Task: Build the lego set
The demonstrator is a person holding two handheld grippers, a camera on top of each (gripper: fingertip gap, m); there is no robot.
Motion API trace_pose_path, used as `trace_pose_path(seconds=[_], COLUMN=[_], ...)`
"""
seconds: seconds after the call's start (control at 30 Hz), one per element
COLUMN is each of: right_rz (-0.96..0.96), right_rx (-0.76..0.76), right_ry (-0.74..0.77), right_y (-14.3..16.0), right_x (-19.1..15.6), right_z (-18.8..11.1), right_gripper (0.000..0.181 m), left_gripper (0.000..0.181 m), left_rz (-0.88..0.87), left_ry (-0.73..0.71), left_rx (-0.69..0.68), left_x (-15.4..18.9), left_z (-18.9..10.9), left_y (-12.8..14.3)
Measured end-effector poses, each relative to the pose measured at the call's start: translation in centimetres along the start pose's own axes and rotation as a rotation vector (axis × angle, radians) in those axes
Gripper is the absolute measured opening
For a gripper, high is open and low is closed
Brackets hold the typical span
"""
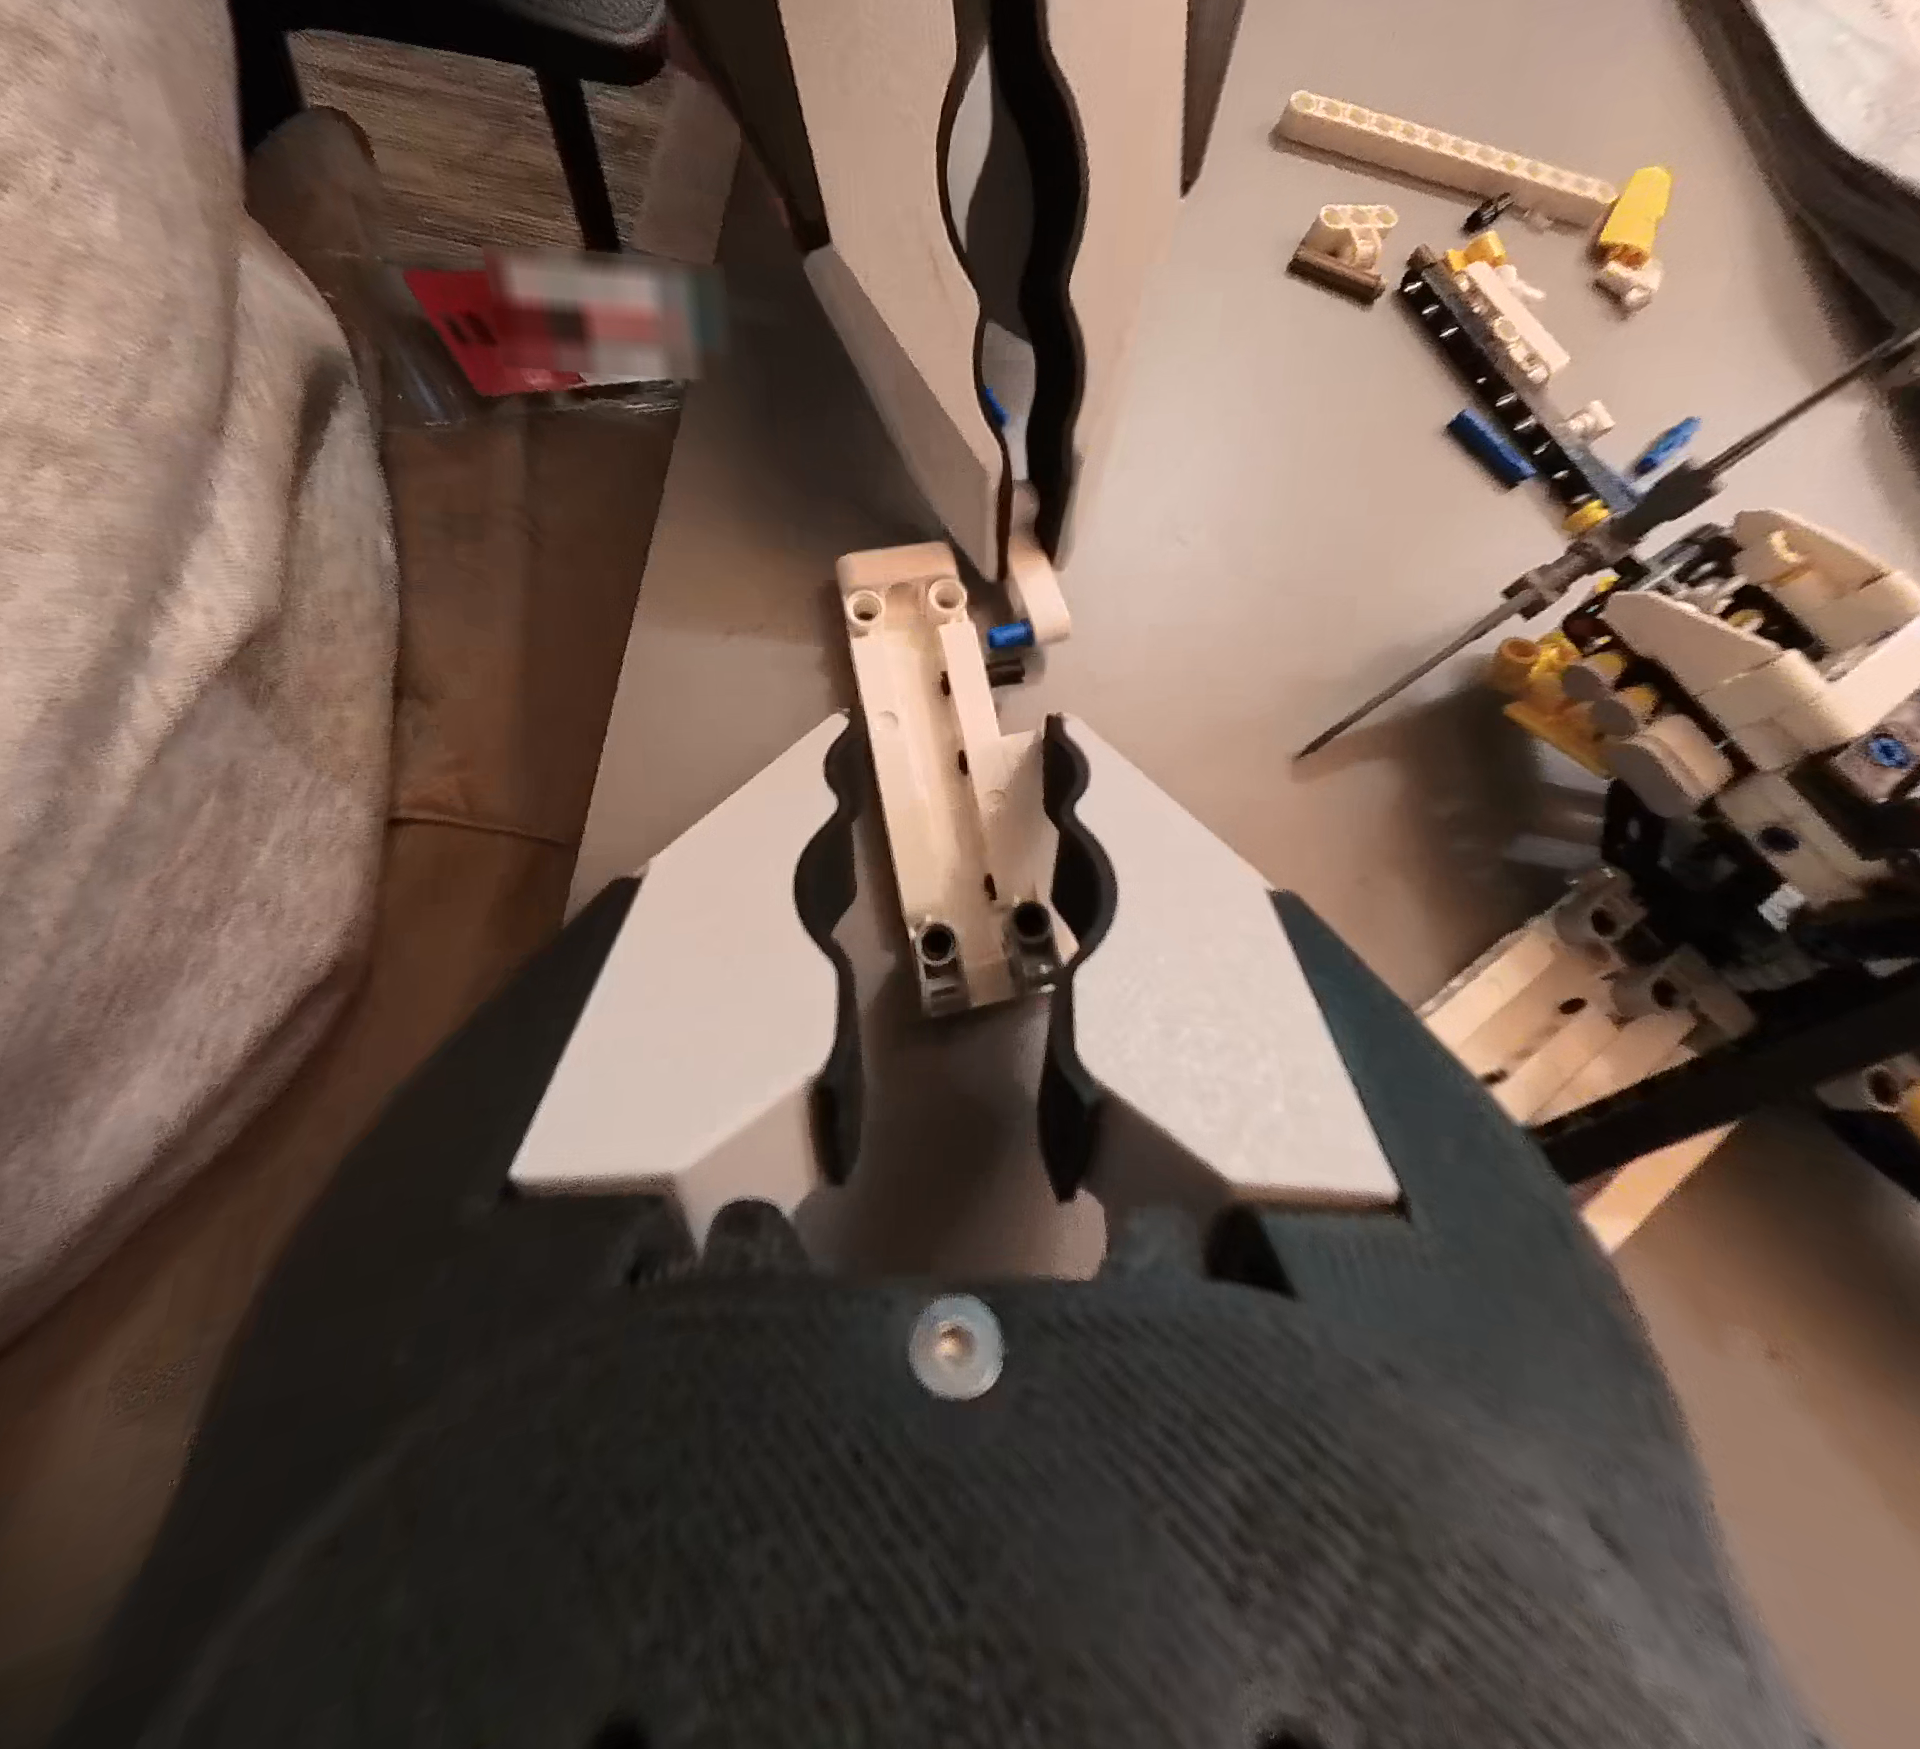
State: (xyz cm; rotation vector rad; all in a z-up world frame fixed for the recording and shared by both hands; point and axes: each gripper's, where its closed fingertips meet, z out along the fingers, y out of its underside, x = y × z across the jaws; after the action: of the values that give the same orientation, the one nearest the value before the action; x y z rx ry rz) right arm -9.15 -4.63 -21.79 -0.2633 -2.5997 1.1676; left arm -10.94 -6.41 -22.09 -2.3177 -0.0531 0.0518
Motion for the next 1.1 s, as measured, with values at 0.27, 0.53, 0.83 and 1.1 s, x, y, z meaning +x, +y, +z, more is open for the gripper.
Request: trace_pose_path(seconds=[0.27,0.53,0.83,1.1], right_rz=[-0.142,-0.139,-0.133,-0.065], right_rx=[0.002,-0.005,-0.015,-0.083], right_ry=[0.164,0.187,0.162,0.076], right_y=[-0.3,-0.4,-0.3,-0.2], right_x=[0.1,0.2,0.2,0.0], right_z=[-0.3,-0.3,-0.2,0.0], right_gripper=[0.033,0.033,0.032,0.033], left_gripper=[0.006,0.006,0.006,0.006], left_rz=[0.114,0.184,0.247,0.178], left_ry=[-0.088,-0.122,-0.091,0.038], left_rx=[0.066,0.046,-0.002,-0.047], left_x=[-0.4,-0.2,-0.1,0.0], left_z=[-0.6,-0.4,-0.5,-0.1], left_y=[-0.7,-0.5,-0.2,0.5])
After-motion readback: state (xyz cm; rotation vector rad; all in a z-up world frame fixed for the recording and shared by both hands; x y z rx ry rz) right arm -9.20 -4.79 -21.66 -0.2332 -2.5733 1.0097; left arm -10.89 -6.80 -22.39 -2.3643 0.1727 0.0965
